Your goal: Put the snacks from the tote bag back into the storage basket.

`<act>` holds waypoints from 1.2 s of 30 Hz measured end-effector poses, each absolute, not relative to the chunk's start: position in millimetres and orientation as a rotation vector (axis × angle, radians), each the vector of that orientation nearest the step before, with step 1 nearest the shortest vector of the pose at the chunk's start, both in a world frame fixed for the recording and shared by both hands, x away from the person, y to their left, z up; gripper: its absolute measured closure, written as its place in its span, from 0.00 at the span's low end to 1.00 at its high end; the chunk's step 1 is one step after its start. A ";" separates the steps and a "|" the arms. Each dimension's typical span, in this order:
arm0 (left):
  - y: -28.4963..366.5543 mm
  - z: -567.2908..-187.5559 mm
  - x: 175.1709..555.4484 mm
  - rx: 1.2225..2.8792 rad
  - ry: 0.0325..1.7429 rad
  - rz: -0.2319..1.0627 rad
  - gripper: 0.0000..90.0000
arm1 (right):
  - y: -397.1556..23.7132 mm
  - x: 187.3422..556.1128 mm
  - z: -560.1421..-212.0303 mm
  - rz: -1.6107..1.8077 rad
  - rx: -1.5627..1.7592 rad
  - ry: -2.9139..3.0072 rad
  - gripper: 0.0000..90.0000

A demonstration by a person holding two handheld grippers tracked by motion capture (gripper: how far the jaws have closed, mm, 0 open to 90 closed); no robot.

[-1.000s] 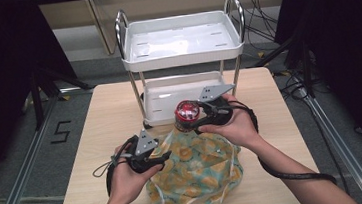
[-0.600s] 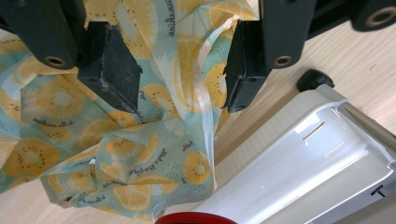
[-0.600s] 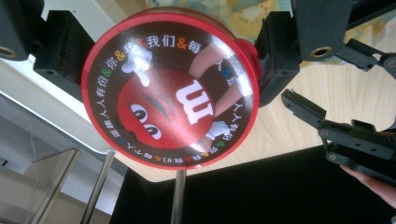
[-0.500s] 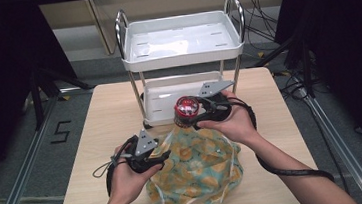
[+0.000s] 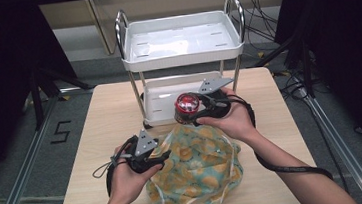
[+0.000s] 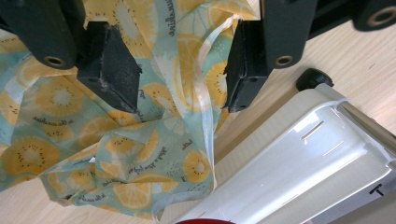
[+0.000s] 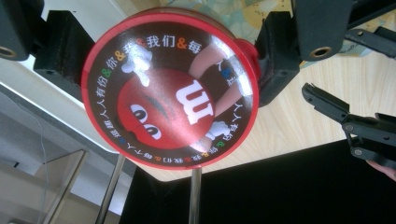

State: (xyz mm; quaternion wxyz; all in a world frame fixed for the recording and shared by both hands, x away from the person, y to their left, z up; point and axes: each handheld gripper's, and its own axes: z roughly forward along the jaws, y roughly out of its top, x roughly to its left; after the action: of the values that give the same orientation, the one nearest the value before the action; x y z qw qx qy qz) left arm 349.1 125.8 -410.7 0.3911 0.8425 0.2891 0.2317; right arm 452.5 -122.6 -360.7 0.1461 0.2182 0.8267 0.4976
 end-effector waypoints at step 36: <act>127.0 -408.5 348.1 2.128 0.737 0.596 0.48 | -117.9 466.4 -361.3 1.398 0.633 2.386 0.29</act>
State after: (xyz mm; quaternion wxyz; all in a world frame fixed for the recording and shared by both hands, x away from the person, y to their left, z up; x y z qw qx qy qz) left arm 348.1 127.0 -408.5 0.3950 0.8392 0.2907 0.2350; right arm 466.4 -117.9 -361.3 0.1519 0.2206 0.8313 0.4870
